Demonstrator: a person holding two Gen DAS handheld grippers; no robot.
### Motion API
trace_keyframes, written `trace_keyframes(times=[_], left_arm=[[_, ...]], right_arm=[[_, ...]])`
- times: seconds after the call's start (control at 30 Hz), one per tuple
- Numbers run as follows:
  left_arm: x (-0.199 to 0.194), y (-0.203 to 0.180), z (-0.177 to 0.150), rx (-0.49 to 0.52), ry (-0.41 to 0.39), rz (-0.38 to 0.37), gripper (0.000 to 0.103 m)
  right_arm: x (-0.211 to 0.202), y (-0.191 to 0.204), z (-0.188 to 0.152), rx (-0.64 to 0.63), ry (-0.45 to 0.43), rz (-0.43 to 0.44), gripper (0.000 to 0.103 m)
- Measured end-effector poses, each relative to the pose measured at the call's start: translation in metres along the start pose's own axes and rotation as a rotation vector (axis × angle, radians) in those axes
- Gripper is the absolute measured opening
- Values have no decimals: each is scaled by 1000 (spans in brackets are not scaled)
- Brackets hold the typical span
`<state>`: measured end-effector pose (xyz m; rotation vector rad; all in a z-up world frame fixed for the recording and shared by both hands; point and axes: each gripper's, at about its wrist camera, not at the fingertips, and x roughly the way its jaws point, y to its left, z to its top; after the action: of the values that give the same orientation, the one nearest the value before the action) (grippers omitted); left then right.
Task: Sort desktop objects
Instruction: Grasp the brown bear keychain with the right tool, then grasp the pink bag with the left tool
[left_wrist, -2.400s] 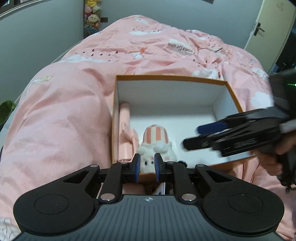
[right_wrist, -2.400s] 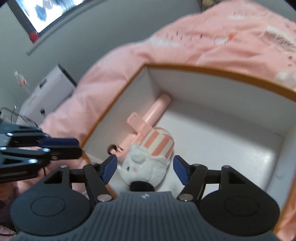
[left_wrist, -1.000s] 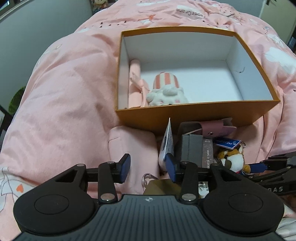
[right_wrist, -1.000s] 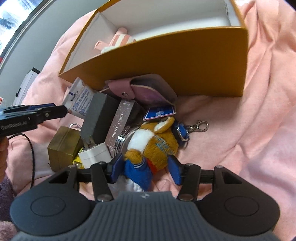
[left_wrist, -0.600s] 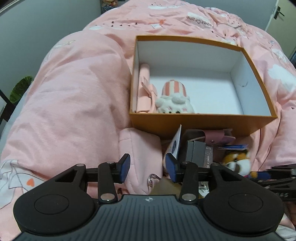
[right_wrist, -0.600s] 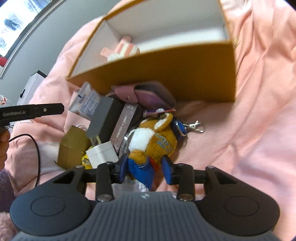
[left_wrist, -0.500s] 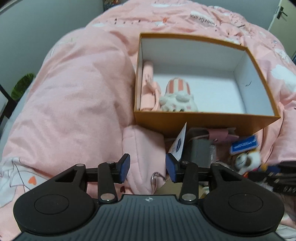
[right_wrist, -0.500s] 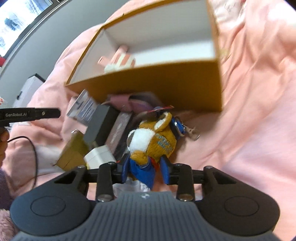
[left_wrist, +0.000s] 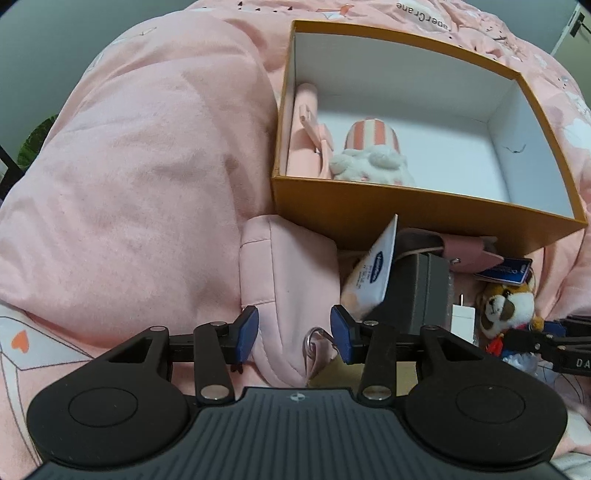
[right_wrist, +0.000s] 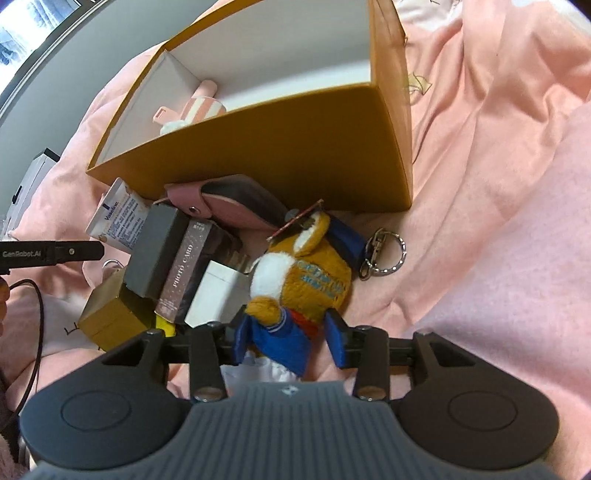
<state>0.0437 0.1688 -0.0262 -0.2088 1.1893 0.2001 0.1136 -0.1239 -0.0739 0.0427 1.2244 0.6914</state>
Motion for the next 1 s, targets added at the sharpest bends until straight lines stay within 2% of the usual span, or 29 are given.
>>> trace_keyframes(times=[0.37,0.7,1.0], left_arm=[[11,5,2,7,-12,52,50],[21,8,0,11,-42,45,50],[8,7,-4,-18,-93,34,34]], right_arm=[[8,-2,0,11,17,29,49],[10,-2,0,14,19,35,50],[0,-5,-2,52,2,60,48]])
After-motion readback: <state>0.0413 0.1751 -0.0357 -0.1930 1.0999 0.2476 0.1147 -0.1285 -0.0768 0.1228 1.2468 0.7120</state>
